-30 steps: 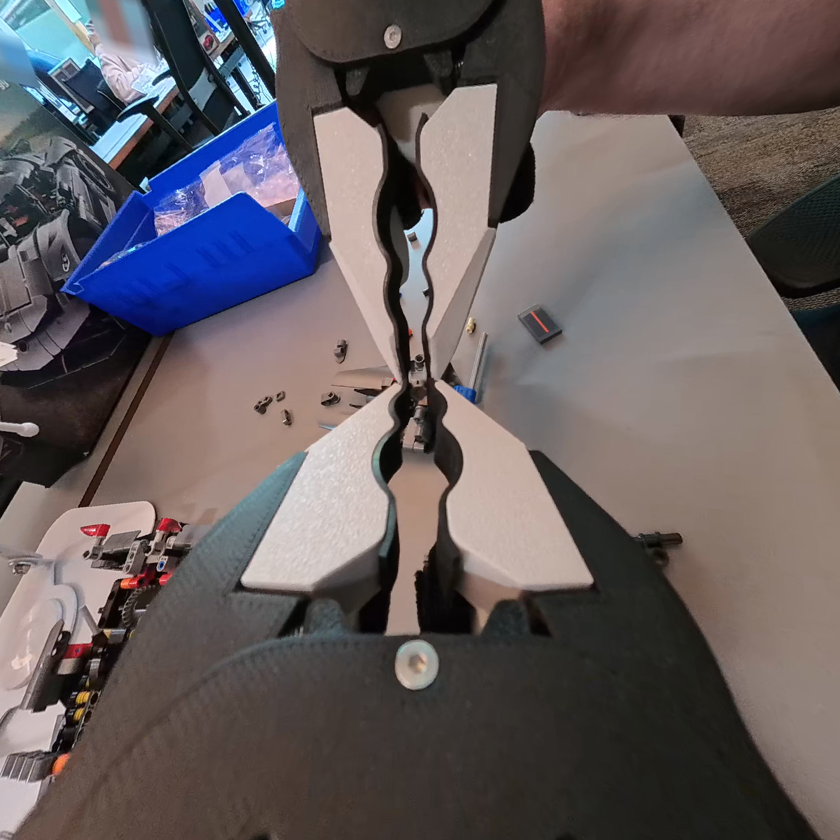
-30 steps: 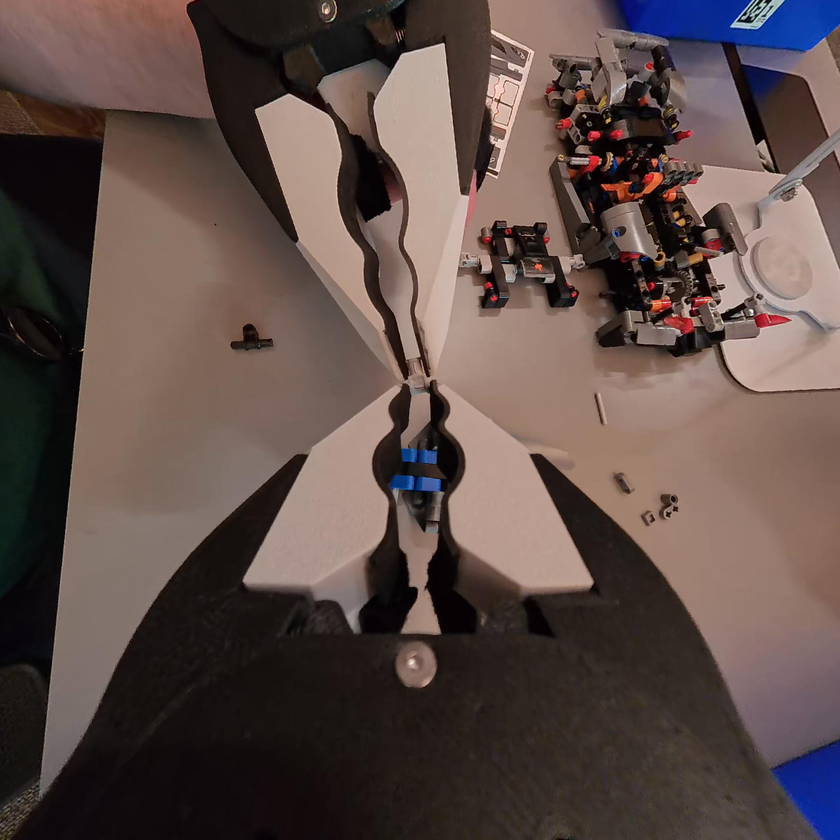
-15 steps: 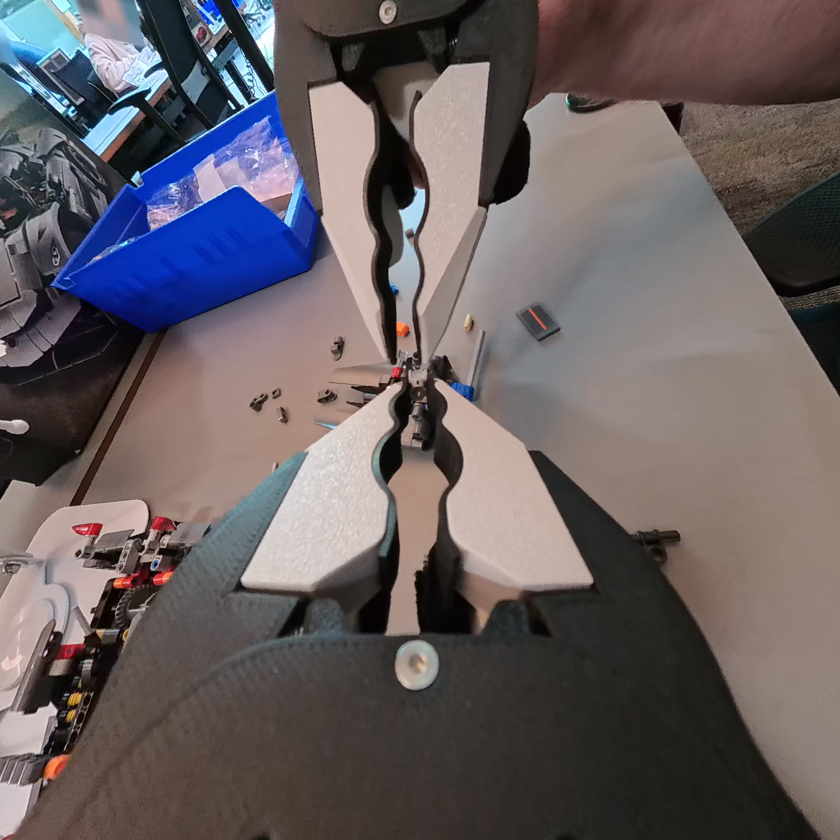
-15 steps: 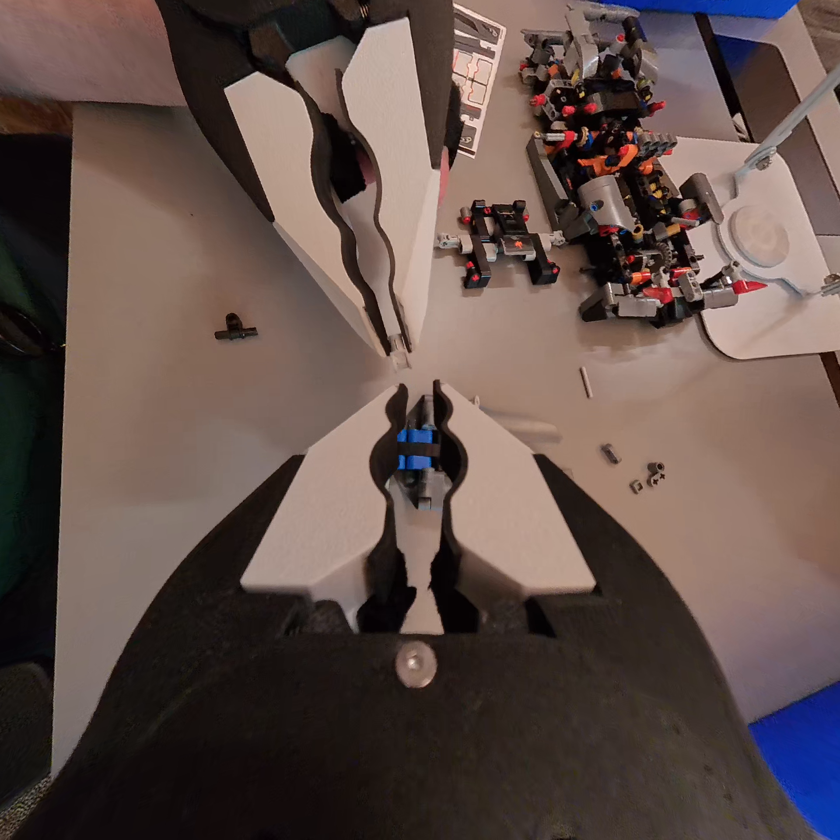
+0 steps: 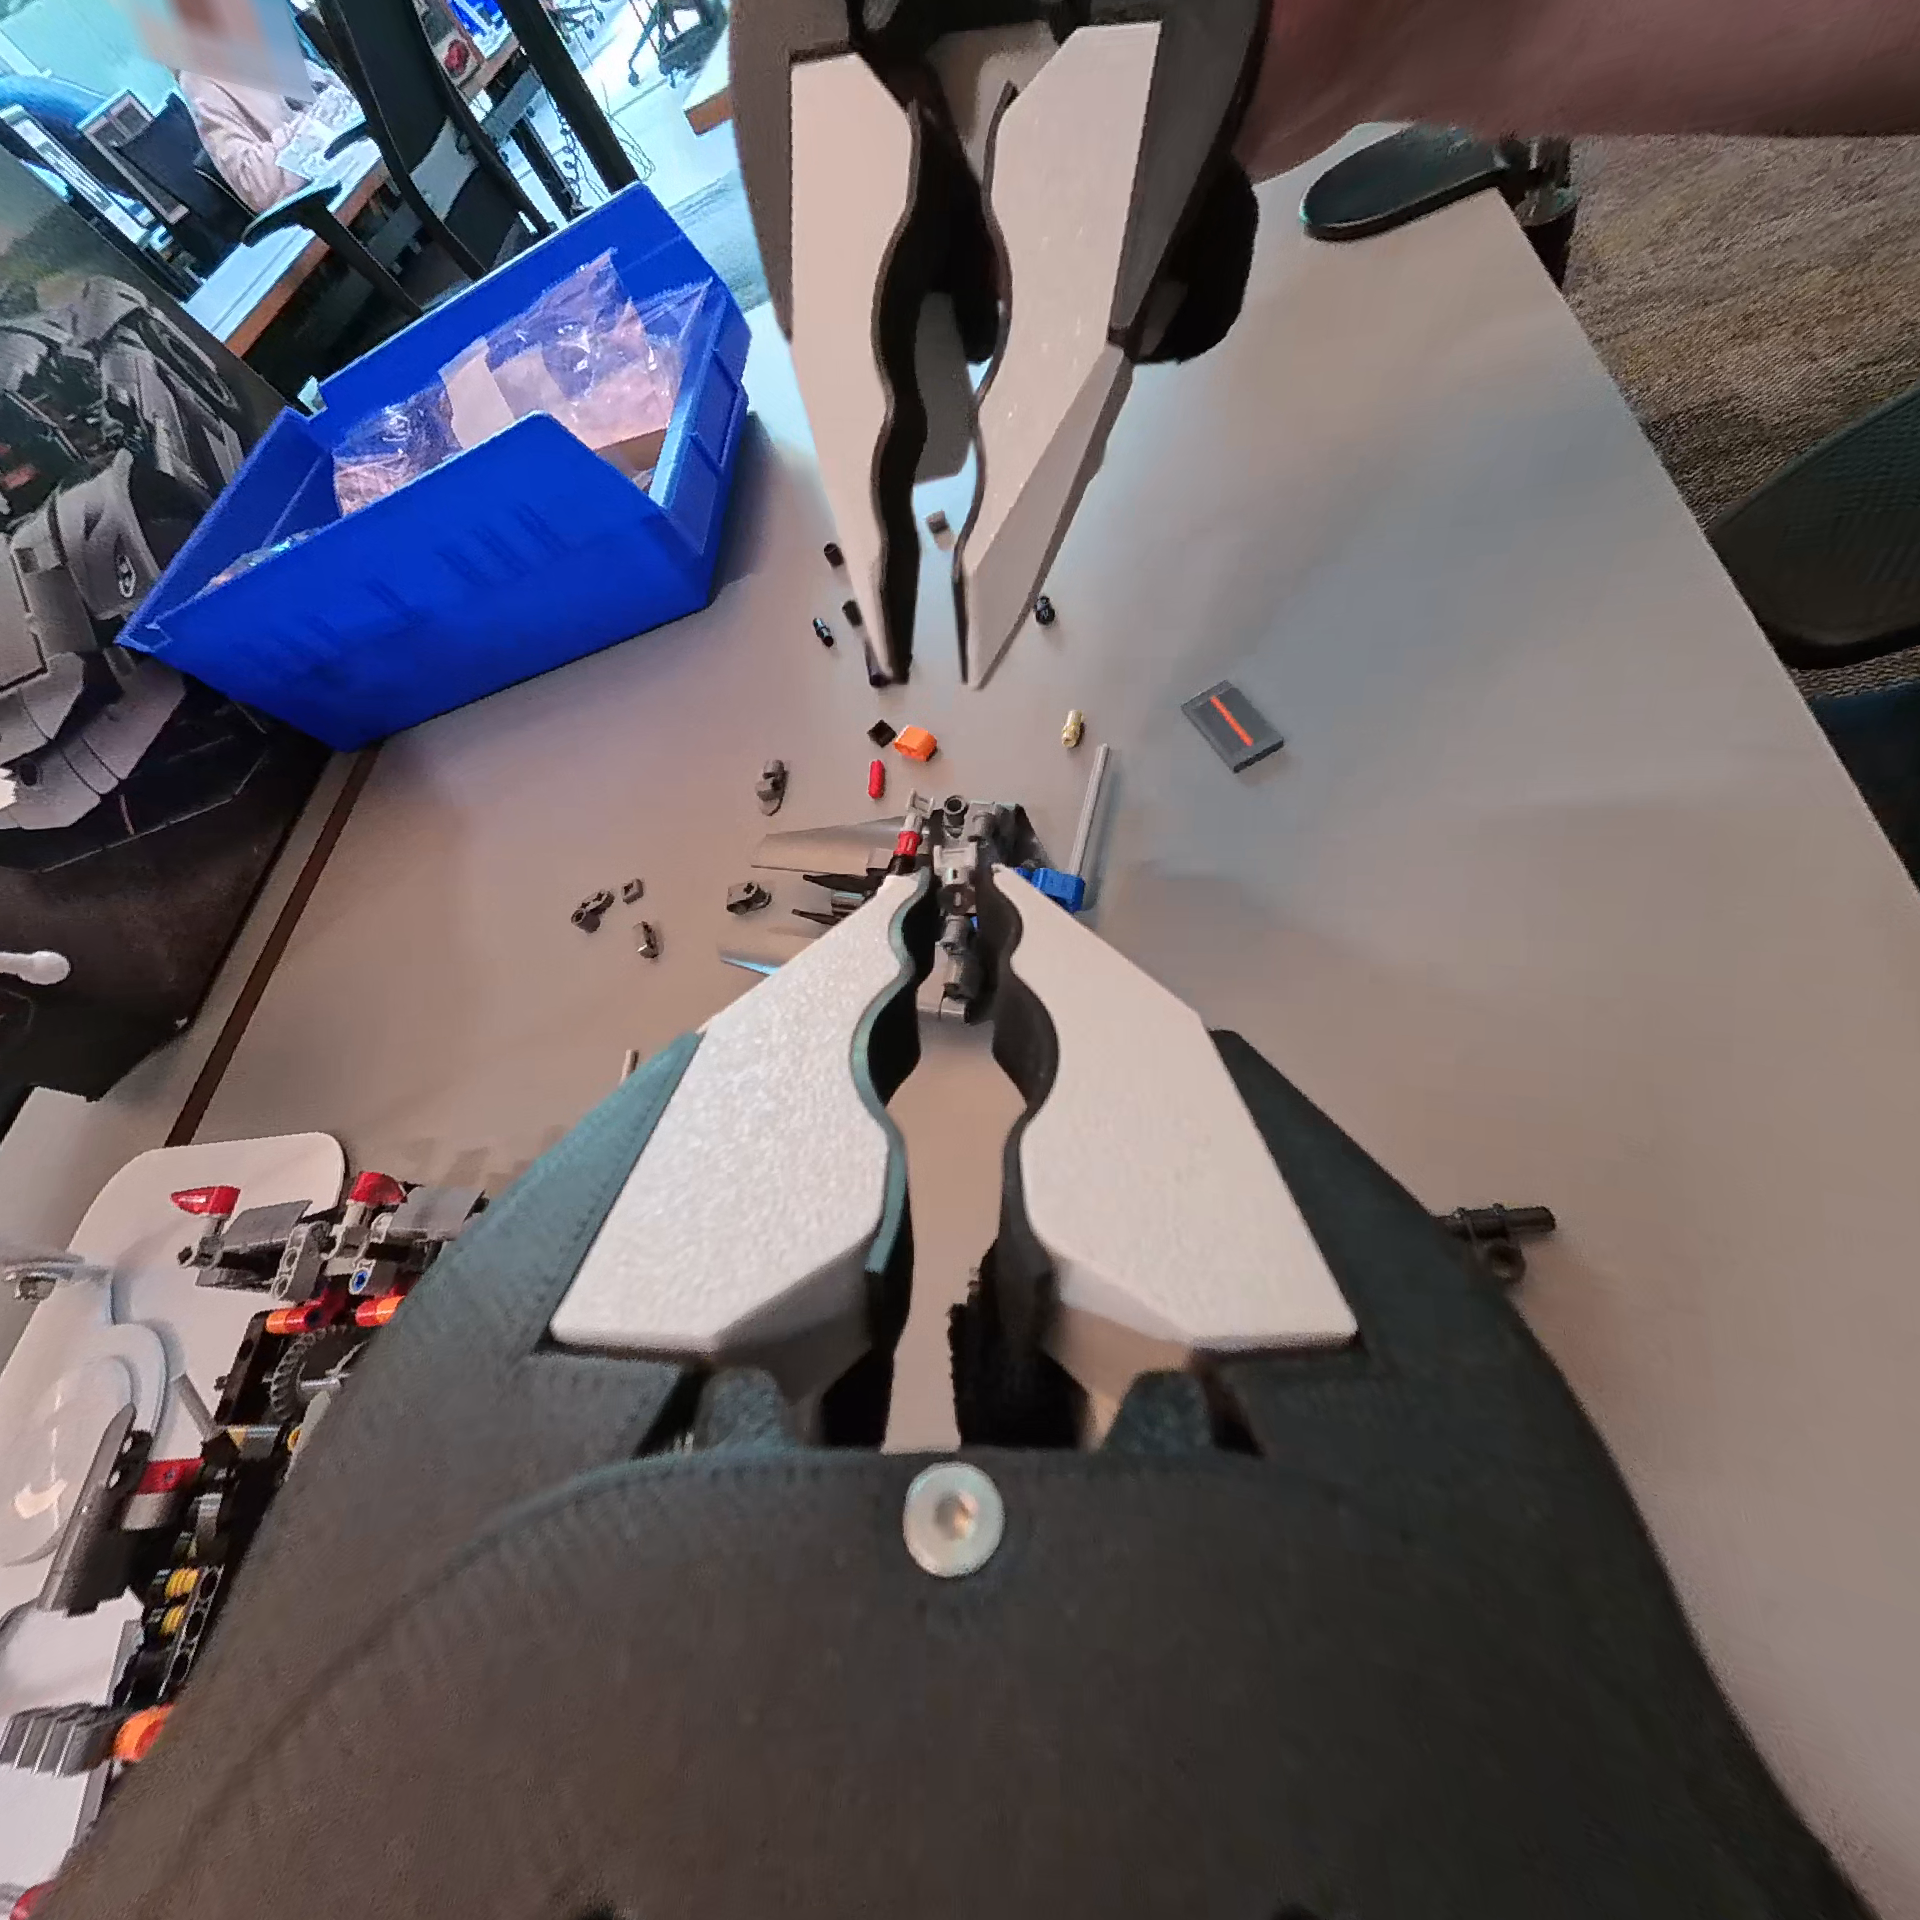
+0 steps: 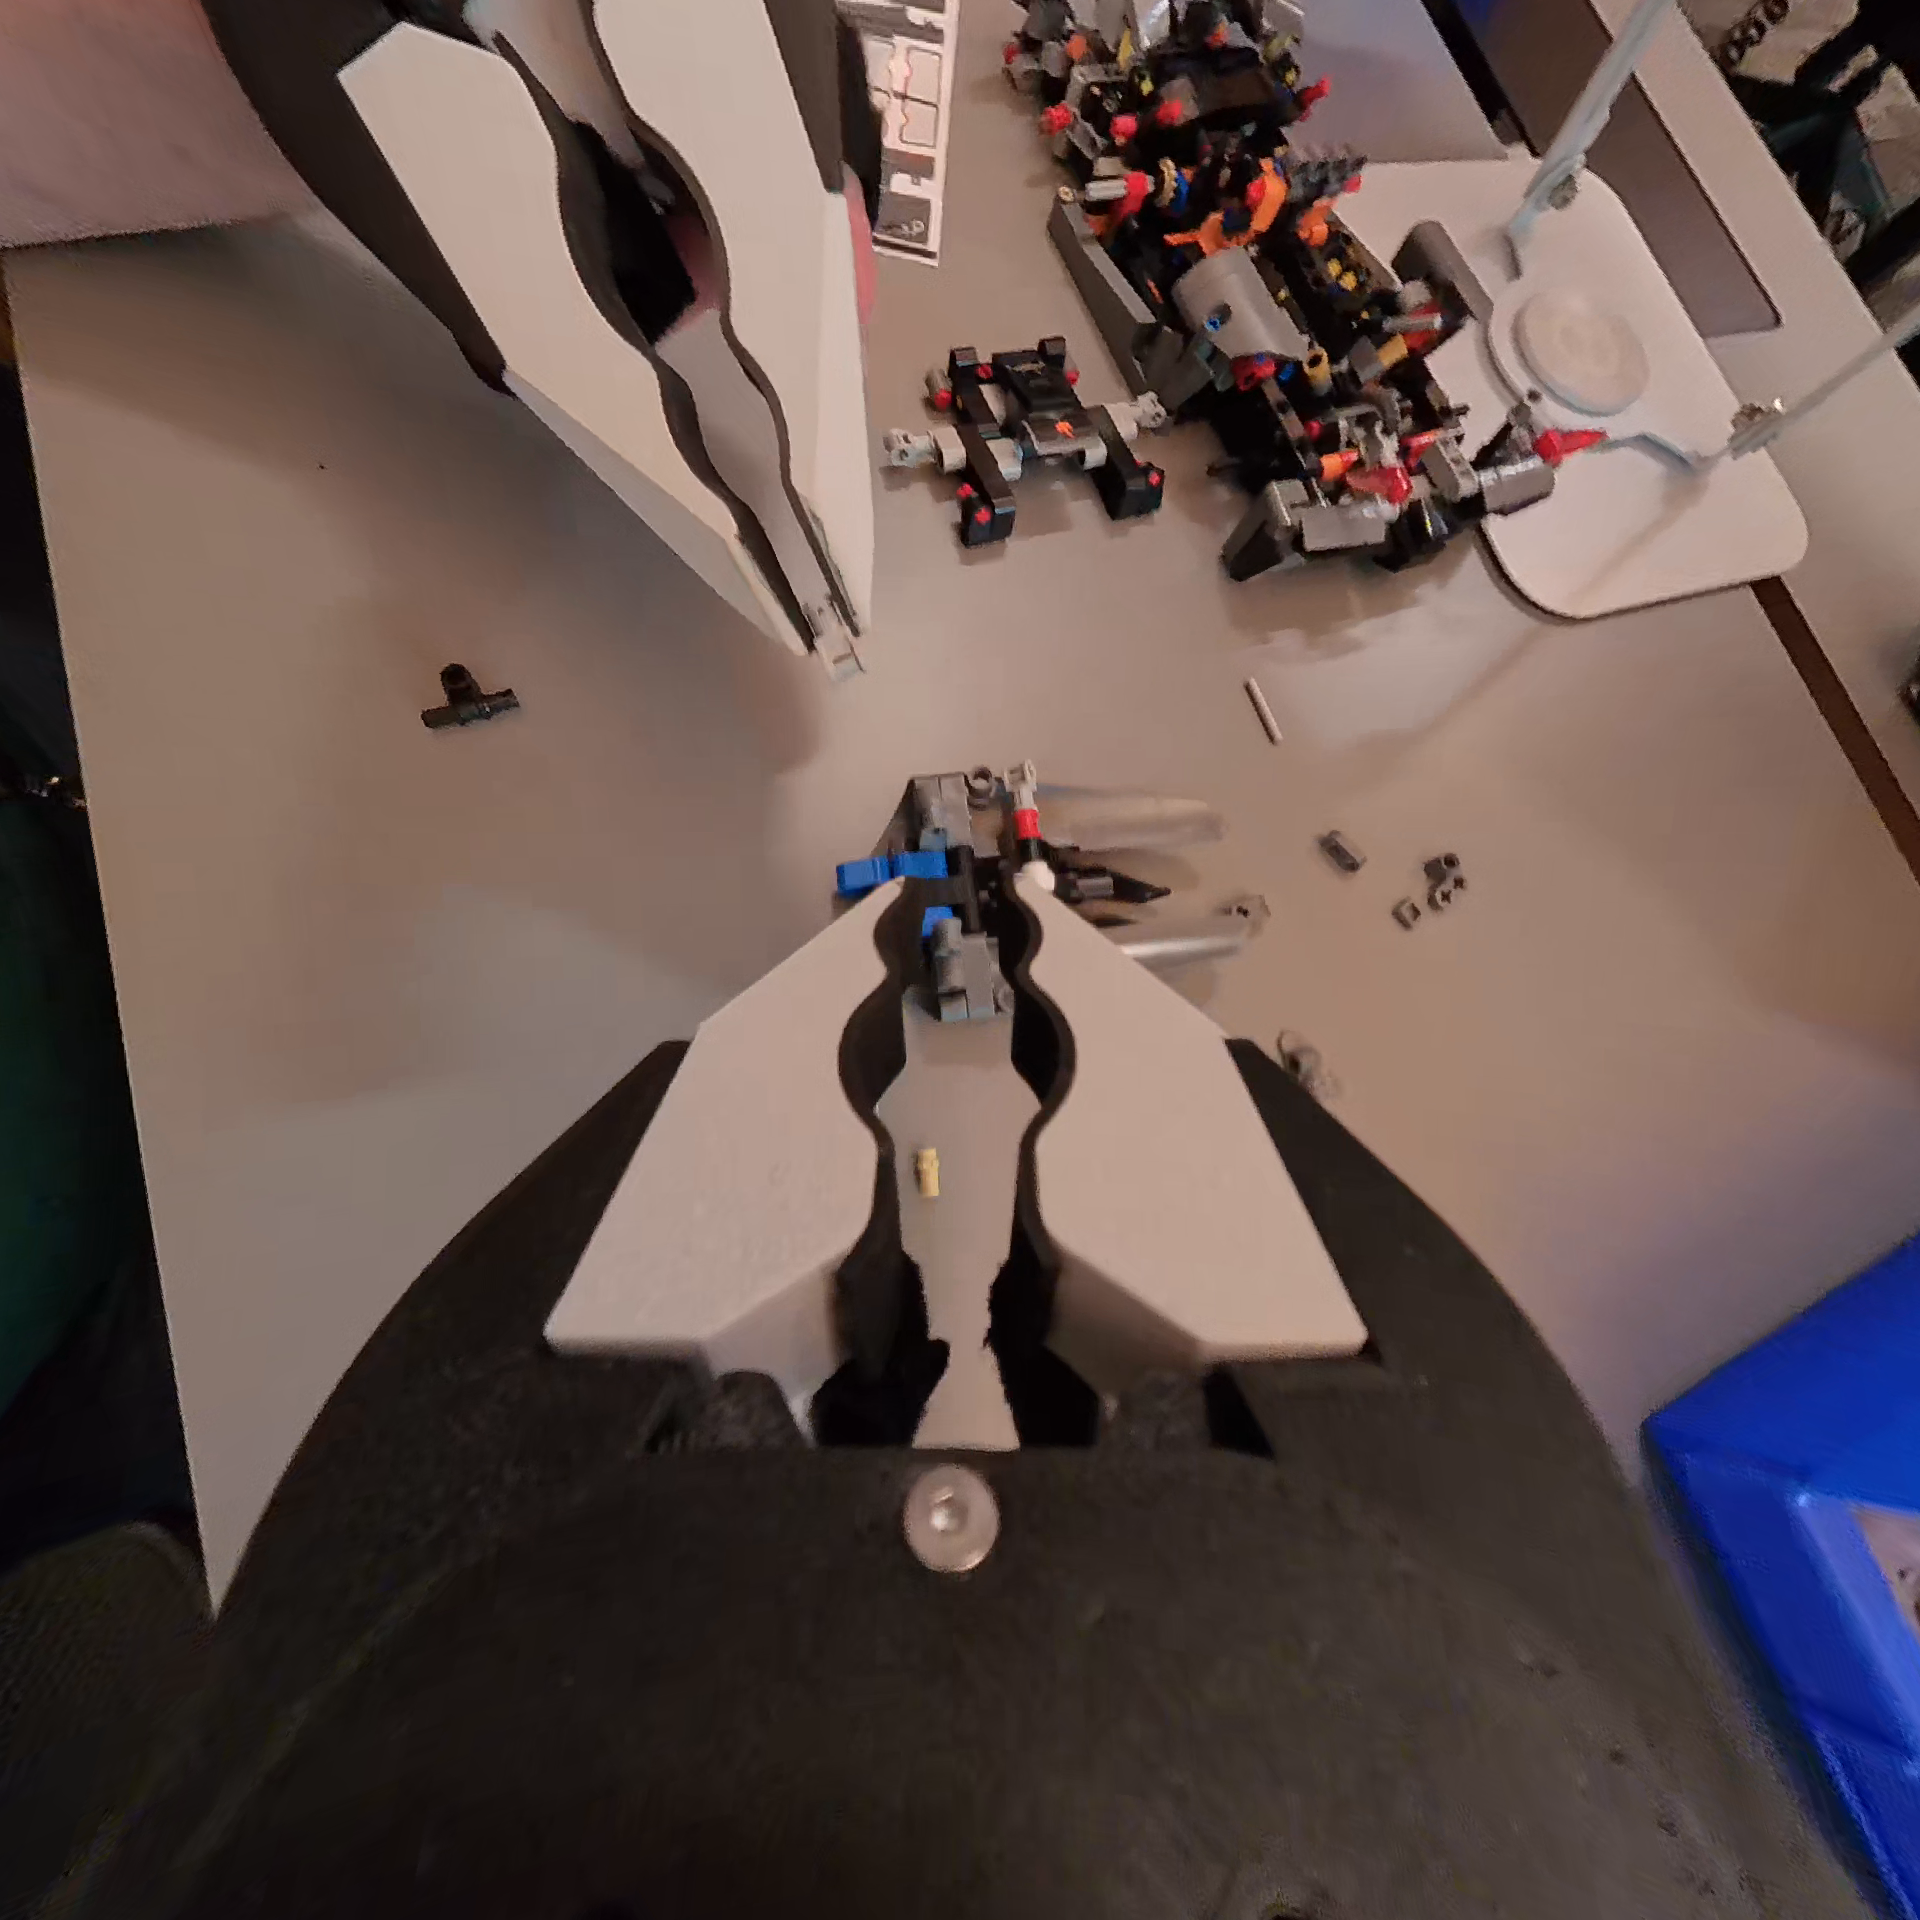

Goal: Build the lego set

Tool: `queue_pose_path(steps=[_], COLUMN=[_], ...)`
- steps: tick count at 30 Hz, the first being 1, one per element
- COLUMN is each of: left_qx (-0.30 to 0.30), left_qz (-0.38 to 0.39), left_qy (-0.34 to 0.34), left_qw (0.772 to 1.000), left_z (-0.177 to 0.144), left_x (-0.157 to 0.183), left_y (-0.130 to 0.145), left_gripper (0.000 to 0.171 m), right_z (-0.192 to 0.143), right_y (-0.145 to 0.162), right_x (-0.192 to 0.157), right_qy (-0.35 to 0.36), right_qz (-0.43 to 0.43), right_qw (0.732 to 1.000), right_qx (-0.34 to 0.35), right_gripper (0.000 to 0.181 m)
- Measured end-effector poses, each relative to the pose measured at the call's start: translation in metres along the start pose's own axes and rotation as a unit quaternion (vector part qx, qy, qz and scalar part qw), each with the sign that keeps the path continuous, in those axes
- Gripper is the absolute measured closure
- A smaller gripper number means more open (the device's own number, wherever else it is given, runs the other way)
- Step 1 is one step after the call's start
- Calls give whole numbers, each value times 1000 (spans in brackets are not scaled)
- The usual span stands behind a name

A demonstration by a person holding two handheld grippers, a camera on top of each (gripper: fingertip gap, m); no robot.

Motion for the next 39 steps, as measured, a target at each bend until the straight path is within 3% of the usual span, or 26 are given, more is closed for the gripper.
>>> queue_pose_path(steps=[13, 18, 30, 39], left_qx=[-7, -9, -40, -59], left_qz=[-1, -5, 13, 27], left_qy=[5, 5, 2, -5], left_qw=[1000, 1000, 999, 998], left_z=[5, 8, 13, 13], left_x=[3, 3, 5, 6], left_y=[2, 4, 6, 6], left_gripper=[166, 166, 167, 166], right_z=[-54, -60, -39, -40], right_y=[61, 86, 77, 92], right_x=[1, -4, -17, -11], right_qy=[123, 131, 104, 178], right_qz=[118, 154, 129, 142], right_qw=[985, 979, 986, 974], right_qx=[-11, -11, -20, -14], right_gripper=[163, 162, 162, 161])
Point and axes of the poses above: each gripper's, where its closed fingertips meet, z out along the fingers, y out of its underside, x = y × z across the jaws, the point moved 10 cm from there along -z, back along the fingers, and after that the axes turned 5 degrees about x, right-handed, at the moved point
